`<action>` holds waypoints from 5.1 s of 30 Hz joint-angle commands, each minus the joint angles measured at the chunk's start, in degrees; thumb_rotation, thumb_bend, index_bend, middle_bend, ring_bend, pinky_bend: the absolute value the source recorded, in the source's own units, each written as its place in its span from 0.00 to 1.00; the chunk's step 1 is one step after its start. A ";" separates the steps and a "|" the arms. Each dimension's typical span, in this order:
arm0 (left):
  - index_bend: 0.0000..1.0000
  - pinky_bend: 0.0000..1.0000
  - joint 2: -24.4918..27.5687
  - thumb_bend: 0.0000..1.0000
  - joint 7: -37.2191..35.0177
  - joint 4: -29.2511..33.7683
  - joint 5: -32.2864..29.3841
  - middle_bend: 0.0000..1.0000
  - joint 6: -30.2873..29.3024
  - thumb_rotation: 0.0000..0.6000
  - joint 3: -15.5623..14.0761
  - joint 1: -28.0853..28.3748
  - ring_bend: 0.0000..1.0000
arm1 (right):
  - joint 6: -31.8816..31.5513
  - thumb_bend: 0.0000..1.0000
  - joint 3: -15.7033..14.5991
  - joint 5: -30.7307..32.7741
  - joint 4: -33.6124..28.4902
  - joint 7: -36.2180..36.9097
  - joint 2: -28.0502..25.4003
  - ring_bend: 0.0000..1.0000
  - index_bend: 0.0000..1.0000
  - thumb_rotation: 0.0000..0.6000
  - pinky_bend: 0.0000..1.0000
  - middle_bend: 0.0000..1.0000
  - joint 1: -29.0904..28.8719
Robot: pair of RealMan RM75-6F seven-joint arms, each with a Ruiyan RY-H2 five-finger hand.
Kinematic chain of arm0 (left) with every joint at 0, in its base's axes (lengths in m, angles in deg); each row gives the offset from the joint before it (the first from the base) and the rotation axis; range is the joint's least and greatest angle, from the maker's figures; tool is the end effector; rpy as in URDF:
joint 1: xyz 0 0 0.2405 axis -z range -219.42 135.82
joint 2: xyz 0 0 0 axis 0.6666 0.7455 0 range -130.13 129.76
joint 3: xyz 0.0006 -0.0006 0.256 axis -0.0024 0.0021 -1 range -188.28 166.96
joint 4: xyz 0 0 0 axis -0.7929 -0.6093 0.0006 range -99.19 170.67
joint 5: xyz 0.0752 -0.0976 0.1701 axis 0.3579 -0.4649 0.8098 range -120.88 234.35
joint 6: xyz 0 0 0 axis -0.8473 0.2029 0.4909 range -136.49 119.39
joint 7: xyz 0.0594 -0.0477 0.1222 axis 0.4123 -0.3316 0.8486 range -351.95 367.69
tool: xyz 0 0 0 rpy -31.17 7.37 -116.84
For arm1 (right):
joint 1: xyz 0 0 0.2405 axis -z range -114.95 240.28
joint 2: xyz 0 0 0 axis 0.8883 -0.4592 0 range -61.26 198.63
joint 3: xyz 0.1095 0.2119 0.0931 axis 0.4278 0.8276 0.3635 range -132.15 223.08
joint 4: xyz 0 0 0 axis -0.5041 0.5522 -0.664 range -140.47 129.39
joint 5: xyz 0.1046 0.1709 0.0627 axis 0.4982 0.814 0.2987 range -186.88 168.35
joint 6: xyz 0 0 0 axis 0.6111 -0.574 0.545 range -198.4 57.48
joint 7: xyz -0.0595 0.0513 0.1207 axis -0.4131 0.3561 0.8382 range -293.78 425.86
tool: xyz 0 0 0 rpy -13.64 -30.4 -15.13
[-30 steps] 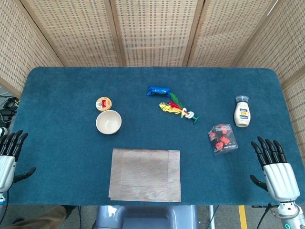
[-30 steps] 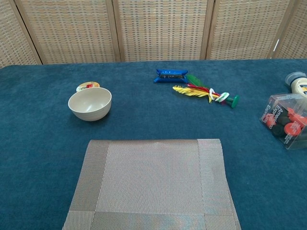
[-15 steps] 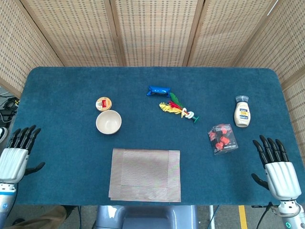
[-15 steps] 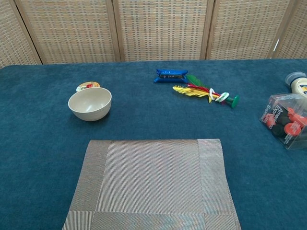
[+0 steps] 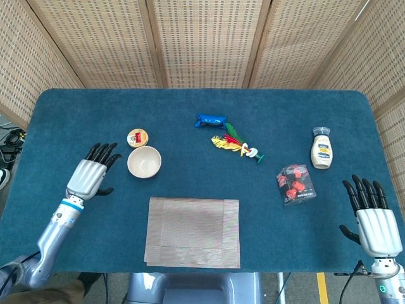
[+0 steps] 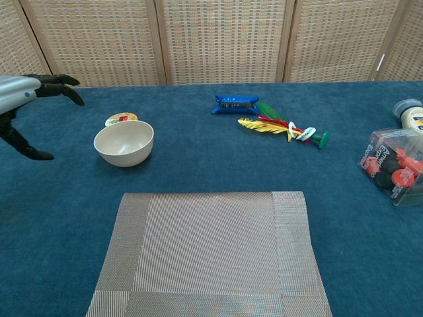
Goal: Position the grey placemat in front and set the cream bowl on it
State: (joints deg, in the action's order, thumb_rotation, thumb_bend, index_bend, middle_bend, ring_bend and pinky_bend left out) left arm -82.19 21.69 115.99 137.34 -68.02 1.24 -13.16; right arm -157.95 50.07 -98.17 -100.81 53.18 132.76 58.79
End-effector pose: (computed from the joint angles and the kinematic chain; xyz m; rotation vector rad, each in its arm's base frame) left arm -0.2267 0.3250 0.0434 -1.7635 -0.7756 -0.8827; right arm -0.2923 -0.1808 0.1621 1.4286 -0.7054 0.8340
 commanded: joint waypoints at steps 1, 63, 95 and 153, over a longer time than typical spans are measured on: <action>0.28 0.00 -4.61 0.19 0.21 -5.73 -1.53 0.00 2.43 1.00 1.16 3.27 0.00 | 0.27 0.00 0.21 0.46 0.22 -0.29 0.26 0.00 0.03 1.00 0.00 0.00 -0.15; 0.00 0.00 -0.10 0.00 -9.28 -19.10 -18.04 0.00 12.40 1.00 -0.21 2.95 0.00 | 0.59 0.00 -0.99 -0.17 -0.33 -1.06 0.83 0.00 0.02 1.00 0.00 0.00 -0.64; 0.43 0.00 1.80 0.14 -12.92 -0.89 37.81 0.00 -13.14 1.00 -19.93 0.88 0.00 | 0.91 0.00 -0.64 0.87 0.06 -0.88 0.86 0.00 0.02 1.00 0.00 0.00 -0.80; 0.38 0.00 -10.28 0.39 -12.03 -13.14 35.88 0.00 -11.63 1.00 -27.65 1.39 0.00 | 0.78 0.00 -0.53 1.13 0.18 0.15 0.50 0.00 0.02 1.00 0.00 0.00 -0.83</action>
State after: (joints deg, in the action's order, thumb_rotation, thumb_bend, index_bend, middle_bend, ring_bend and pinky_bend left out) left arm -92.47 9.65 102.83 173.24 -79.67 -26.41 -11.78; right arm -157.17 49.54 -97.05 -100.62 53.33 133.26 57.96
